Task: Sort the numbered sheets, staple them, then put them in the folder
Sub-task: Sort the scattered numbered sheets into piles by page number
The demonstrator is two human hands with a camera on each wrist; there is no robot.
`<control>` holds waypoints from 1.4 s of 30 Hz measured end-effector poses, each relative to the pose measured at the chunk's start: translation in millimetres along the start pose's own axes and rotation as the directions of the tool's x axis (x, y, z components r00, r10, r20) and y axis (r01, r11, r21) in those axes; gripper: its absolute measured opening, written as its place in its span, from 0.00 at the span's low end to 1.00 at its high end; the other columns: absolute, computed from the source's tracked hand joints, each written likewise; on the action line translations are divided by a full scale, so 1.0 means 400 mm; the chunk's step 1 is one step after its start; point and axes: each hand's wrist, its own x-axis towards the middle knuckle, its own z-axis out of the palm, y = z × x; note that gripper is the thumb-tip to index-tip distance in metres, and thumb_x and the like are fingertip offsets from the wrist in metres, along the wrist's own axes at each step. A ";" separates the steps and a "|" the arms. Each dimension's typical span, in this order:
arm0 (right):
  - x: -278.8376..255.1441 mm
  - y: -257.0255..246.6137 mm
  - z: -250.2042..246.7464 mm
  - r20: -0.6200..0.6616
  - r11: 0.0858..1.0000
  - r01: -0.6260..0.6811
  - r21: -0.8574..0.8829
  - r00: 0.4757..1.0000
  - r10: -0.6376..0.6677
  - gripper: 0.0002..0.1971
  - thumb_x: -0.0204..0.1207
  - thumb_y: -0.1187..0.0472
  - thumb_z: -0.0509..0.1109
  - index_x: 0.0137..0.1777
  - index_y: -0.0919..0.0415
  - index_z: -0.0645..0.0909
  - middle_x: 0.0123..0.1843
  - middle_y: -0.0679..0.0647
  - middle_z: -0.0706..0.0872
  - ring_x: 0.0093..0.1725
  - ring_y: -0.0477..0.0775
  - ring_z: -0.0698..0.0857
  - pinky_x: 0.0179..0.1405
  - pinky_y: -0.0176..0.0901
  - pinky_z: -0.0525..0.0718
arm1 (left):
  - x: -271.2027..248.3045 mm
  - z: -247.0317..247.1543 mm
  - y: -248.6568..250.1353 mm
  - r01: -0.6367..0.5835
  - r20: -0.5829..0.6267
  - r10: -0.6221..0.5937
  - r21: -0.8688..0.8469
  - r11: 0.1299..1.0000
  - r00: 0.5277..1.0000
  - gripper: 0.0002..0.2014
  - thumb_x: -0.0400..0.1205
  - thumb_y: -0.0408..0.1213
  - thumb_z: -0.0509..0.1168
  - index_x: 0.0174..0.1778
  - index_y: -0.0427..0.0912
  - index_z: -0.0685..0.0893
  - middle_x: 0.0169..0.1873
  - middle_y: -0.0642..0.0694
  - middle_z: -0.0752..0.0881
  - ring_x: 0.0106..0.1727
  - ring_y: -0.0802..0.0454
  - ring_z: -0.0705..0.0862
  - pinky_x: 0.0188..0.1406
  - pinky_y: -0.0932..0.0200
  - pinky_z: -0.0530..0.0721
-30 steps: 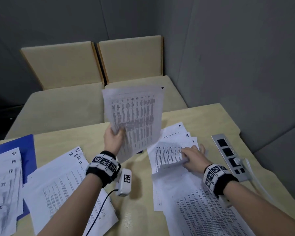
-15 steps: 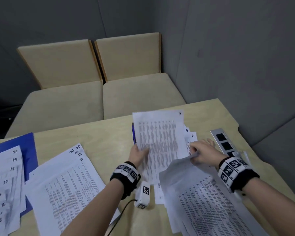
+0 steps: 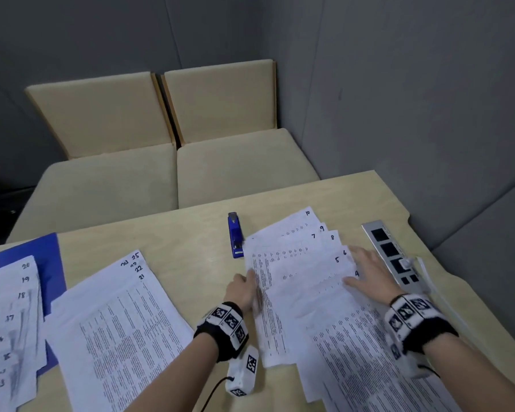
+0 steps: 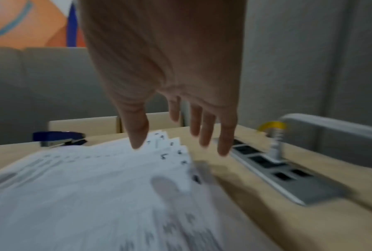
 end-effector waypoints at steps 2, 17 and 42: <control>-0.068 0.083 -0.001 0.095 0.988 -0.151 0.020 0.984 0.148 0.42 0.71 0.54 0.76 0.80 0.55 0.56 0.79 0.57 0.64 0.76 0.58 0.68 0.72 0.55 0.72 | 0.006 0.001 -0.007 0.035 -0.019 -0.035 -0.009 0.999 0.999 0.26 0.84 0.51 0.55 0.66 0.30 0.72 0.63 0.33 0.79 0.59 0.37 0.80 0.54 0.52 0.76; -0.124 0.101 0.133 0.042 0.893 -0.442 0.082 0.897 0.440 0.49 0.56 0.54 0.85 0.73 0.57 0.59 0.70 0.61 0.64 0.69 0.64 0.71 0.70 0.53 0.74 | -0.066 0.080 0.050 0.196 0.079 -0.203 0.096 0.976 0.976 0.34 0.74 0.44 0.67 0.74 0.37 0.64 0.72 0.36 0.64 0.68 0.37 0.73 0.66 0.50 0.78; -0.012 0.060 0.131 0.169 0.862 -0.449 0.235 0.892 0.419 0.53 0.60 0.56 0.84 0.79 0.65 0.54 0.77 0.63 0.60 0.76 0.66 0.66 0.75 0.56 0.69 | -0.096 0.112 0.056 -0.291 0.015 0.292 -0.067 0.954 0.956 0.22 0.76 0.24 0.60 0.68 0.39 0.74 0.54 0.41 0.84 0.46 0.47 0.84 0.39 0.64 0.82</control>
